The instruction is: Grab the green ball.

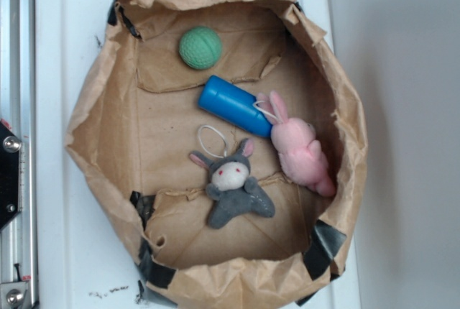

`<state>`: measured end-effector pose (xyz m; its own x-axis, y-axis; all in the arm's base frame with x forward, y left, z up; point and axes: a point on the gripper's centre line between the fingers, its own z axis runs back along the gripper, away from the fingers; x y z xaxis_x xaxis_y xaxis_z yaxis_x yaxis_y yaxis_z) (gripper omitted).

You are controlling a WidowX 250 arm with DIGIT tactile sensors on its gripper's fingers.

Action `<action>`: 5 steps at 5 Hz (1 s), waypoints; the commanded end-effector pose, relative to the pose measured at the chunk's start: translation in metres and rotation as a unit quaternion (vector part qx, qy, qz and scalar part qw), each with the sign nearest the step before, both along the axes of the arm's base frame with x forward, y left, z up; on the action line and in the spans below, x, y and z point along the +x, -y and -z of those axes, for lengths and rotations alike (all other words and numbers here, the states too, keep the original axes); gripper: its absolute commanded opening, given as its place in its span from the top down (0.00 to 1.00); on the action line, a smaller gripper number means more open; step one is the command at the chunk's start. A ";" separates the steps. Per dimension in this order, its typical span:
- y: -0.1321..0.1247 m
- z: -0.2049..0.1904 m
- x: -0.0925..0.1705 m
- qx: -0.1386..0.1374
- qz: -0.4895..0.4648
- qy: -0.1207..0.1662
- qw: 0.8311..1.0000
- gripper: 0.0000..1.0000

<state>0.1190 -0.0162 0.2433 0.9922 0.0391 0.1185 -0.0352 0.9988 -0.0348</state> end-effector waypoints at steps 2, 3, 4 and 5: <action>0.010 -0.001 0.031 0.023 -0.035 0.024 0.999 0.00; 0.007 -0.001 0.056 0.024 -0.098 0.043 0.994 0.00; 0.003 0.010 0.074 0.013 -0.182 0.066 0.981 0.00; -0.010 0.027 0.094 0.019 -0.303 0.053 0.951 0.00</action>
<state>0.2121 -0.0152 0.2082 0.7938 0.5721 0.2063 -0.5819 0.8131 -0.0158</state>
